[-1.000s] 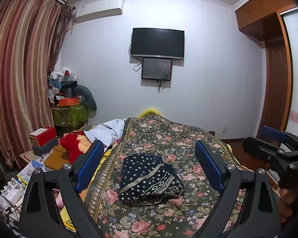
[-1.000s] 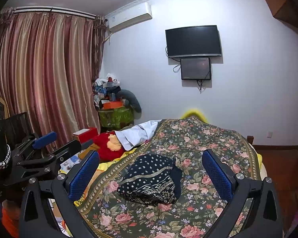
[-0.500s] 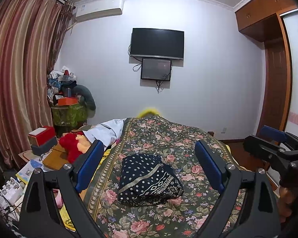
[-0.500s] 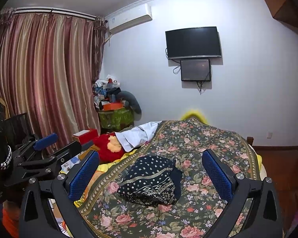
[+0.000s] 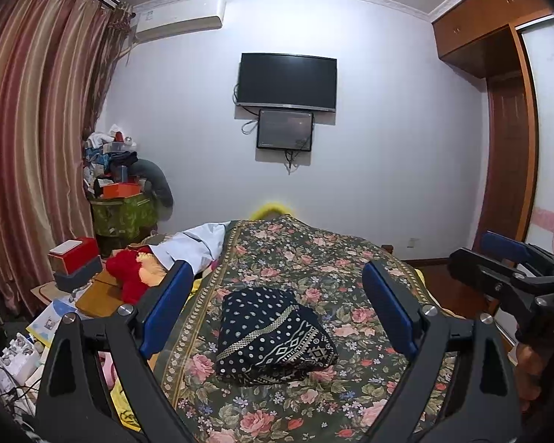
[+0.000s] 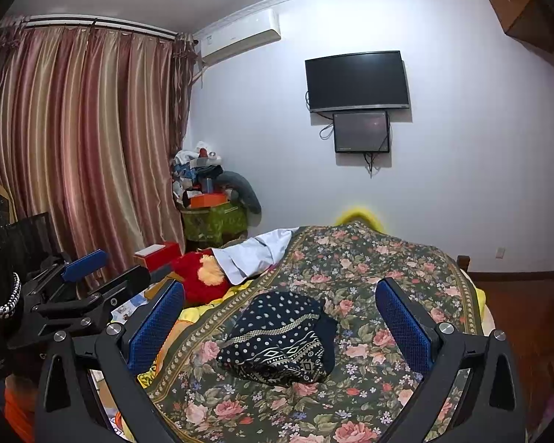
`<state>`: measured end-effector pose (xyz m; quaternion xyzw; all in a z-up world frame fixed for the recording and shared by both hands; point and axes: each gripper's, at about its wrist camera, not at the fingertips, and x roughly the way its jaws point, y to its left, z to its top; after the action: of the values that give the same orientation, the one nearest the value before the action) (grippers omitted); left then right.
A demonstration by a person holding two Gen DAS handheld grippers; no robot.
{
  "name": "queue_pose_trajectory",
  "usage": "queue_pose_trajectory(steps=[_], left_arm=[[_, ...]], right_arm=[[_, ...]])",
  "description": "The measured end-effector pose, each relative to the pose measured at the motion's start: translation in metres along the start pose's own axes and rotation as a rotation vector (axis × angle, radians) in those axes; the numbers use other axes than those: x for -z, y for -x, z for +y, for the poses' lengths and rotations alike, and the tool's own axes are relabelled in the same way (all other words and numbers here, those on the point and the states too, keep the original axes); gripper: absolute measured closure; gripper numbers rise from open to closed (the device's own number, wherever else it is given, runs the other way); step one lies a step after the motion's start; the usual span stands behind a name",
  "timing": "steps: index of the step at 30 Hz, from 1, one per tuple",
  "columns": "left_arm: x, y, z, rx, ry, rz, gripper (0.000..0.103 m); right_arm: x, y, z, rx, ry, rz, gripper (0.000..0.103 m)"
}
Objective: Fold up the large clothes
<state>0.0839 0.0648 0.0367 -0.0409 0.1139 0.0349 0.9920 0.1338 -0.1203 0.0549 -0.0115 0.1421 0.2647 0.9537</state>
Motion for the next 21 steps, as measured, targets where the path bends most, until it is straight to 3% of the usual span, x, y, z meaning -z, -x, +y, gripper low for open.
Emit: queue_pose_trajectory(steps=[21], left_arm=[[0.000, 0.005, -0.013, 0.005, -0.031, -0.002, 0.010]], right_arm=[[-0.004, 0.001, 0.003, 0.015, -0.015, -0.011, 0.000]])
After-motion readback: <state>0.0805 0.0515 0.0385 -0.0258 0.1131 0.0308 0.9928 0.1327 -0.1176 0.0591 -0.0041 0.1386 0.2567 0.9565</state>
